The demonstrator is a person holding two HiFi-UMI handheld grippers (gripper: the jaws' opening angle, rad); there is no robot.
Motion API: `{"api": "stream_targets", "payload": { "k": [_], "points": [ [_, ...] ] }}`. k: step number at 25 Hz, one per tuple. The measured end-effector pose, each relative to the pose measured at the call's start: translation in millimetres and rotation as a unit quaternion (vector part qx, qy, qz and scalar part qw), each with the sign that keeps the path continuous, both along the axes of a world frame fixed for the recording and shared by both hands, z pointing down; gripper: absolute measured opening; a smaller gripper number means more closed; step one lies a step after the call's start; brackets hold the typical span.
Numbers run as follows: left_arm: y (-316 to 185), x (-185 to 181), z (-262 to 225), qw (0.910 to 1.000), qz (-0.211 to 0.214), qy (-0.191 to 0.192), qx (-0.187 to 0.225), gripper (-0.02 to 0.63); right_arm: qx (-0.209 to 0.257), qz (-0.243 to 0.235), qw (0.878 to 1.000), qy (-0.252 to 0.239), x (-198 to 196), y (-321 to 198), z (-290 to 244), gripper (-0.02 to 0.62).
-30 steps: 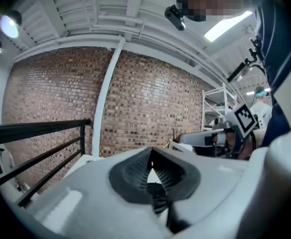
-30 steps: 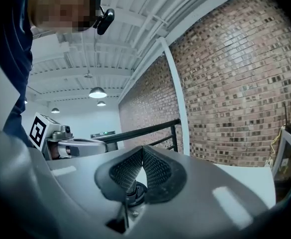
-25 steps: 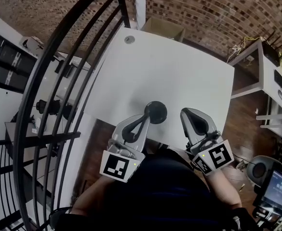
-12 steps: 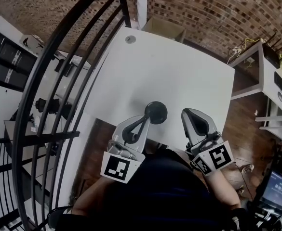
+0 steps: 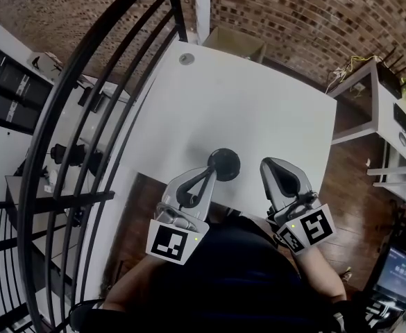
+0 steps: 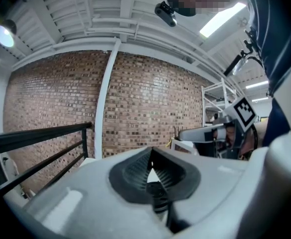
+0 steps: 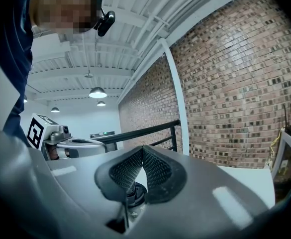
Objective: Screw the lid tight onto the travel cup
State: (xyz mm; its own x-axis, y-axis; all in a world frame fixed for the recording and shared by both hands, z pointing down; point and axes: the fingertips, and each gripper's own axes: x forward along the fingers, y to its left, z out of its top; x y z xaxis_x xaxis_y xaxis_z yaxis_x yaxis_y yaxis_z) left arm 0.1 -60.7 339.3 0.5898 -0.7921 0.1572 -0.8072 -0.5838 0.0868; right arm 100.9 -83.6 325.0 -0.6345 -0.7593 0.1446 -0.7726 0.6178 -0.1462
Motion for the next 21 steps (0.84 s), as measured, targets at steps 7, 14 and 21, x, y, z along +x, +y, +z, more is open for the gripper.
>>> {"api": "stream_targets", "payload": {
  "k": [7, 14, 21],
  "points": [
    [0.3, -2.1, 1.4, 1.0000, -0.001, 0.004, -0.004, 0.005, 0.001, -0.003, 1.000, 0.002, -2.5, 0.7, 1.1, 0.011],
    [-1.4, -3.9, 0.9, 1.0000, 0.000, 0.004, -0.005, 0.006, -0.001, -0.002, 1.000, 0.003, -3.9, -0.8, 0.2, 0.011],
    [-0.8, -1.4, 1.0, 1.0000, 0.002, 0.005, -0.003, 0.006, 0.000, -0.001, 1.000, 0.004, -2.3, -0.7, 1.0, 0.011]
  ]
}}
